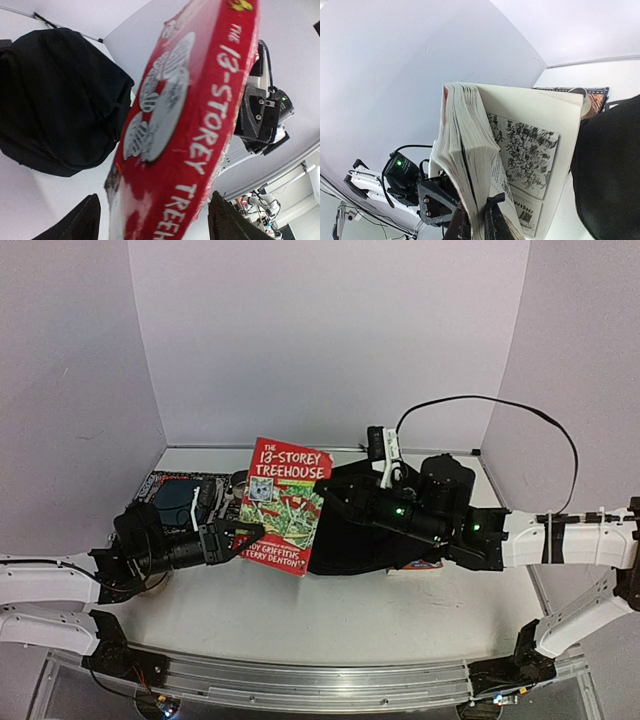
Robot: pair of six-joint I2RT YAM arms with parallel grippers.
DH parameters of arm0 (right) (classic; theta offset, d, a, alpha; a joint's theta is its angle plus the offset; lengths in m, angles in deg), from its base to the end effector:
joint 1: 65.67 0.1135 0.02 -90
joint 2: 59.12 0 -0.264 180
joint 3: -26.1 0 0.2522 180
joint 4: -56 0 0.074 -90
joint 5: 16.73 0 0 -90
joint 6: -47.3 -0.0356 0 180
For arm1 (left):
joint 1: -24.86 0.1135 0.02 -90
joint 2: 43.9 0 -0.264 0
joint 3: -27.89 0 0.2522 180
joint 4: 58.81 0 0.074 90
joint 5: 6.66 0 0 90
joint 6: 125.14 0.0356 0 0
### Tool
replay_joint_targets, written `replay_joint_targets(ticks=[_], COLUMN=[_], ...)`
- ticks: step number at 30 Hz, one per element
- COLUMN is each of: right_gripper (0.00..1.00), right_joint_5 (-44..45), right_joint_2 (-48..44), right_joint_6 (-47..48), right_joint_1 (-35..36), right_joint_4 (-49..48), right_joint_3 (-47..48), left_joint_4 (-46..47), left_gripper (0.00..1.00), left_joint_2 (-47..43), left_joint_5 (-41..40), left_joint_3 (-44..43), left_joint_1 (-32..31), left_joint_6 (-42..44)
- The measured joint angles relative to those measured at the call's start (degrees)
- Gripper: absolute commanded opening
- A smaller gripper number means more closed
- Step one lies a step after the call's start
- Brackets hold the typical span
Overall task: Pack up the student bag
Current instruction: Pass from the right arm to the left
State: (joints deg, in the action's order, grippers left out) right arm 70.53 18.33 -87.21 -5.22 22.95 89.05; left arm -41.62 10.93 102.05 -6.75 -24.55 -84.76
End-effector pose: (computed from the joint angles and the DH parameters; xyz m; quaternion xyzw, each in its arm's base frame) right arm 0.1517 0.2711 0.3429 -0.1002 0.5754 0.6522 0.4832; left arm 0.1294 -0.1686 0.2366 0.1106 0.7159 -0.5931 0.3513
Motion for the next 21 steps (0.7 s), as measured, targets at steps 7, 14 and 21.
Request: replay_joint_targets(ticks=[7,14,21], right_gripper=[0.00,0.13,0.57], right_joint_5=[0.6,0.0,-1.7], right_joint_2=[0.0,2.5,3.6], right_joint_6=[-0.1,-0.5,1.2], right_joint_1=[-0.5,-3.6,-8.1], right_joint_4=[-1.5,-2.6,0.7], right_joint_3=[-0.2,-1.5,-1.9], left_joint_4=[5.7,7.1,6.5], left_gripper=[0.19,0.00,0.00], left_joint_2=[2.6,2.7,5.5], left_joint_5=[2.9,3.2,2.6], left_joint_3=[-0.5,-0.6,-0.7], left_joint_1=[0.0,-0.2,1.7], left_joint_6=[-0.3,-0.3,-1.4])
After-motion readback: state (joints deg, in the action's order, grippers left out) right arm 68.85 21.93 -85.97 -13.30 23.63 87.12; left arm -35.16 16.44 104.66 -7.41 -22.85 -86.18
